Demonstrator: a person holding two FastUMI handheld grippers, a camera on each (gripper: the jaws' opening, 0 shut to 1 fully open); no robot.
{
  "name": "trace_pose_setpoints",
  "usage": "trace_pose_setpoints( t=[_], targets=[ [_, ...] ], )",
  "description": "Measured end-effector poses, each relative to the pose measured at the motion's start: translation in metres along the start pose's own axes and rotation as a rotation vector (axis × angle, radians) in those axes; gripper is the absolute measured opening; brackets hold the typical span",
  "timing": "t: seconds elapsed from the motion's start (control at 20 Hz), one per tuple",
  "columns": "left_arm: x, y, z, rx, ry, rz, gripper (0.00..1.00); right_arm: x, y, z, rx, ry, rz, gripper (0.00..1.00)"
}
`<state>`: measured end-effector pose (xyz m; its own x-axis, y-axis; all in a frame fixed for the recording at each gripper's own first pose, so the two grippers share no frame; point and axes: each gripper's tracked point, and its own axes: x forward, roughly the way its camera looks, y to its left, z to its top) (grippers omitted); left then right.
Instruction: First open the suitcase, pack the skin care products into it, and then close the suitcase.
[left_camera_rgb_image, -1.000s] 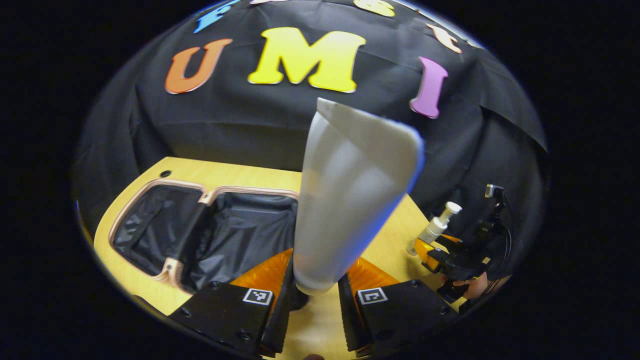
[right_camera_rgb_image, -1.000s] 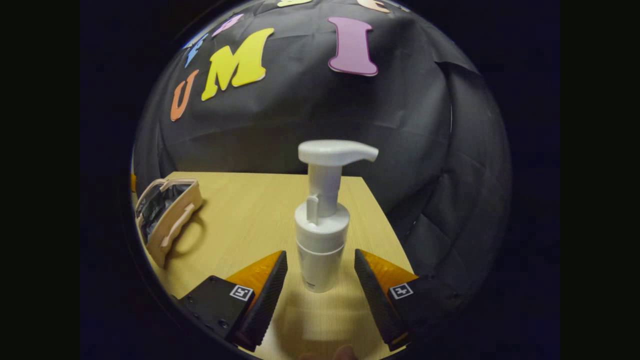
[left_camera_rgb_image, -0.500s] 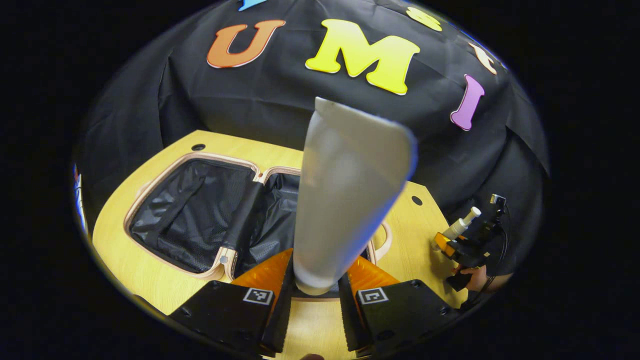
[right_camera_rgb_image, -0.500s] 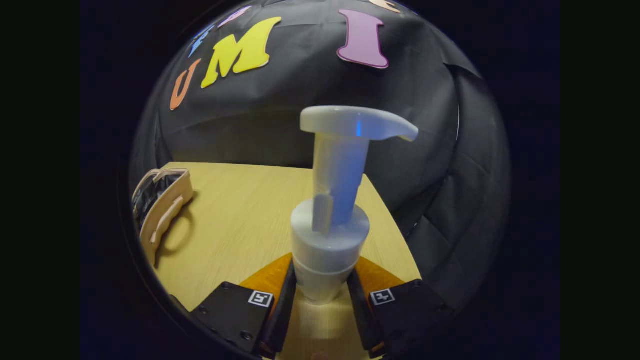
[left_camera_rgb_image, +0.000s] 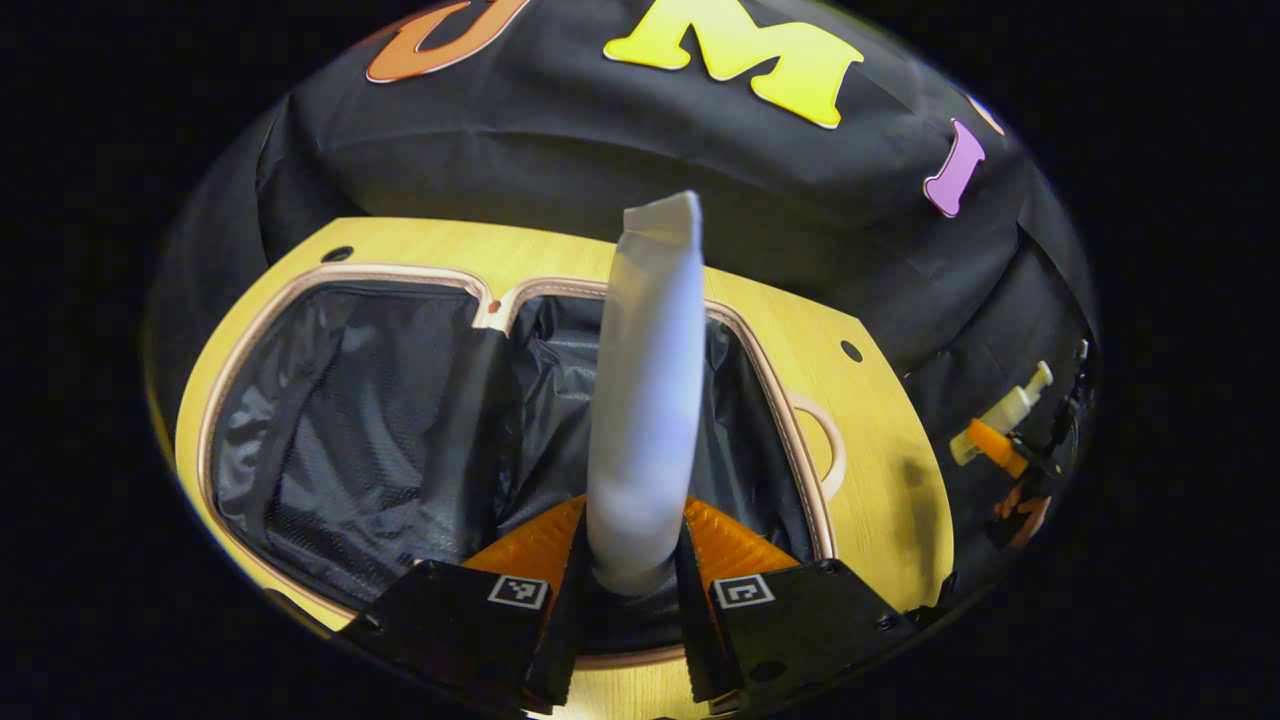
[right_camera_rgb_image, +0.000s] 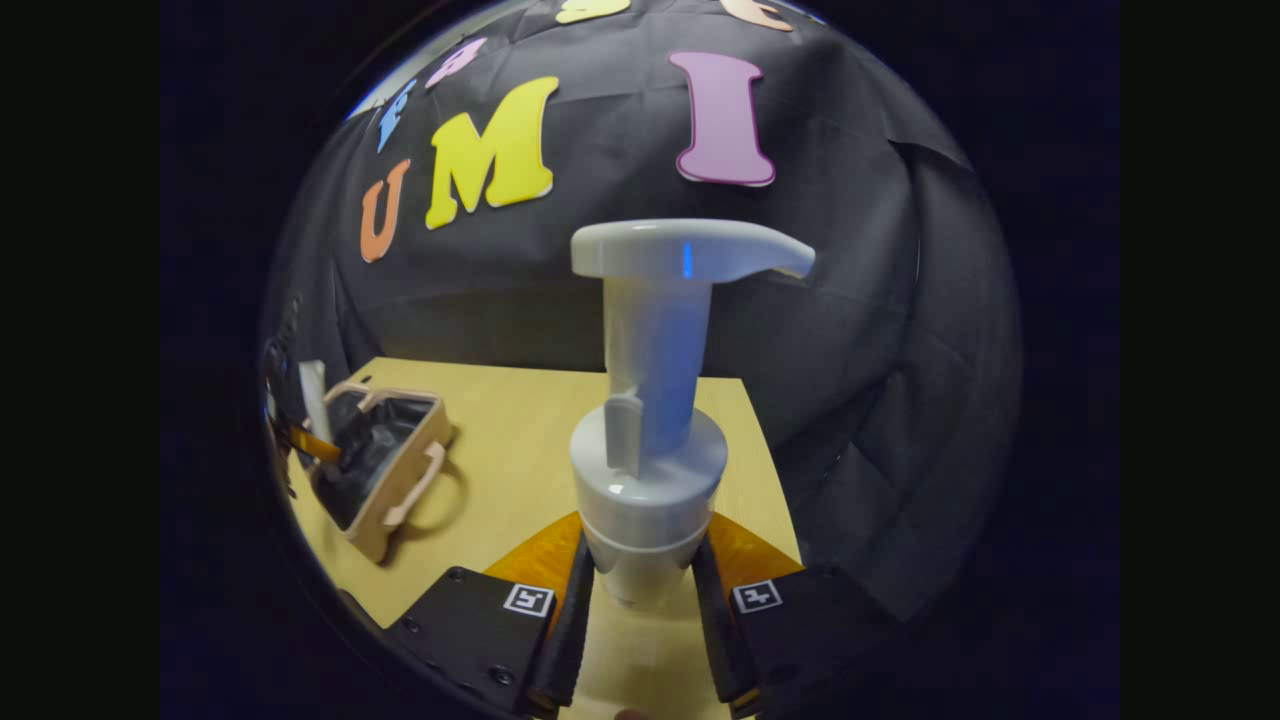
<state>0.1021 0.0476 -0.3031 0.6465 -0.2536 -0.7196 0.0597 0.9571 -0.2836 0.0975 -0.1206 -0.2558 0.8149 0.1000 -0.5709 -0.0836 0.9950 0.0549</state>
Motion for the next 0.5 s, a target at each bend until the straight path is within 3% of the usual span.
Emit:
trace_pose_setpoints(
  t=[0.3,0.5],
  targets=[
    [0.026,0.004,-0.011,-0.107,0.11,-0.036,0.45,-0.084,-0.001,0.029,0.077,-0.044,-0.014,0.45],
    [0.034,0.007,-0.018,-0.15,0.148,-0.022,0.44,-0.111,0.025,0.038,0.033,-0.054,0.021,0.47]
  ],
)
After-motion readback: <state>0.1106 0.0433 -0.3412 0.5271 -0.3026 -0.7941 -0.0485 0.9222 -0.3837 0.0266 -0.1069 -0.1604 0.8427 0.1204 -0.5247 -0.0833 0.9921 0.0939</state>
